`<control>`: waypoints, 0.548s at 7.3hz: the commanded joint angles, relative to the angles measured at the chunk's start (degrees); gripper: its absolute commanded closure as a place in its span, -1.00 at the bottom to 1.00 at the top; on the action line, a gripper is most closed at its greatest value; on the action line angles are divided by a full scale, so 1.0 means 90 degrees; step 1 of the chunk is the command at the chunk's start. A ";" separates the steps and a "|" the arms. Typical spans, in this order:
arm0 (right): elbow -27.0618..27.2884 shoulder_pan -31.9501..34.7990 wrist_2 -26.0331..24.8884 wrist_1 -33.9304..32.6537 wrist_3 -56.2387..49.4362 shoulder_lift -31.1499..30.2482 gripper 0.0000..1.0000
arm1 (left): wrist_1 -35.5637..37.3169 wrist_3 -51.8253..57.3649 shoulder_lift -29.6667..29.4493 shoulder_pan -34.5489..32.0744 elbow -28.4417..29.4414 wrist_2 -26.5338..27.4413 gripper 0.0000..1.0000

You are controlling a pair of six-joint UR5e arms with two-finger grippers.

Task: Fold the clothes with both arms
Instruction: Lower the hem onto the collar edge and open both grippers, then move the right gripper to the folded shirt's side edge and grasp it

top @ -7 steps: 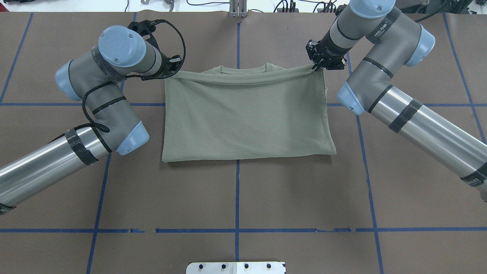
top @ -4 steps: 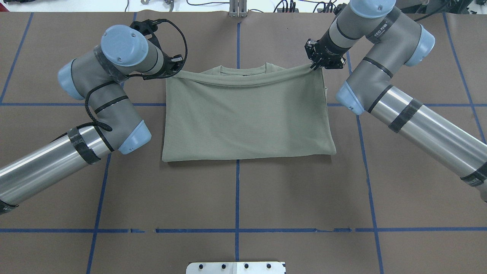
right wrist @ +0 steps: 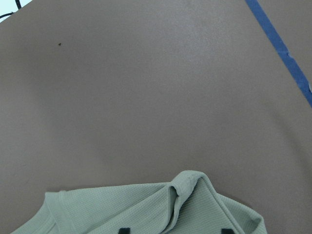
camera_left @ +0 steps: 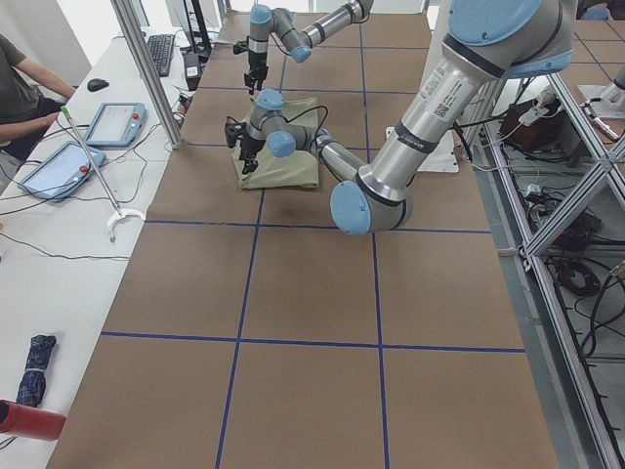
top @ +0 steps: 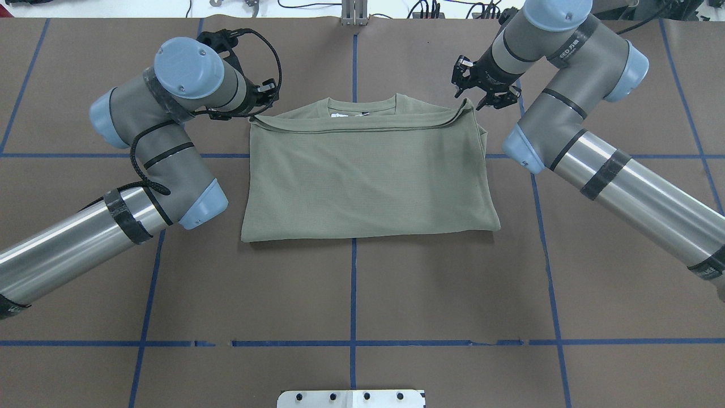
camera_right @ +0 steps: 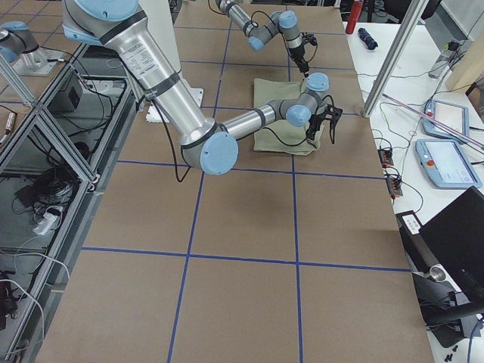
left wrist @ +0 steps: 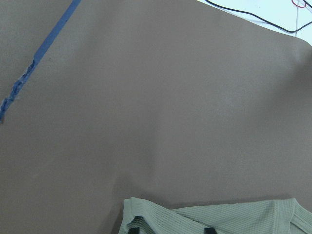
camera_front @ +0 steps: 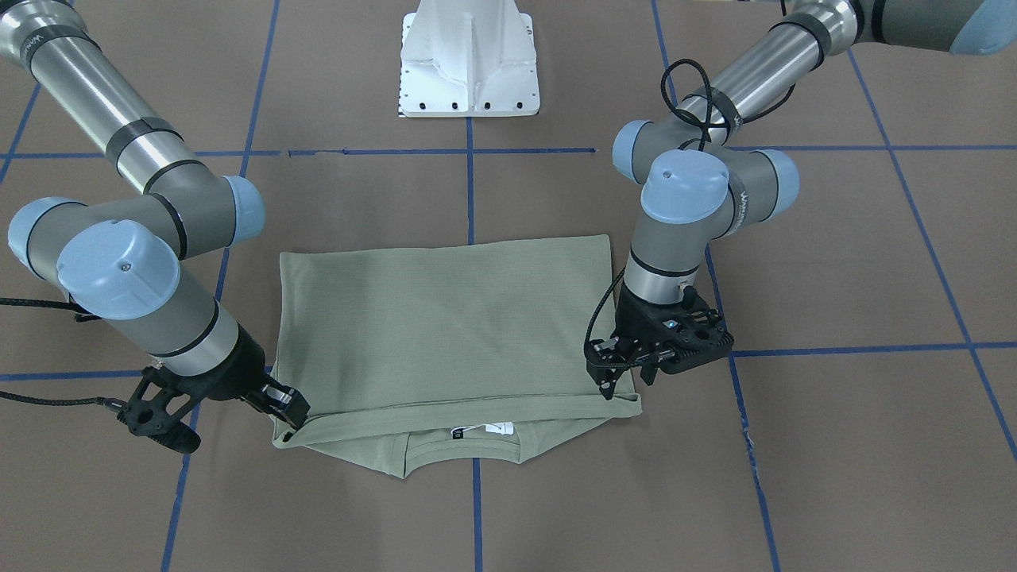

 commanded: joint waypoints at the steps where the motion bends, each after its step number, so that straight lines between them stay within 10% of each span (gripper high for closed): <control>1: 0.0525 -0.0081 0.0042 0.0341 0.0001 -0.0521 -1.00 | -0.0006 0.0005 0.0001 0.0001 -0.0040 -0.0005 -1.00; 4: 0.2350 -0.0889 -0.0133 0.0324 0.0079 -0.2130 -1.00 | 0.0033 -0.0024 -0.0009 -0.0009 -0.0283 0.0004 -1.00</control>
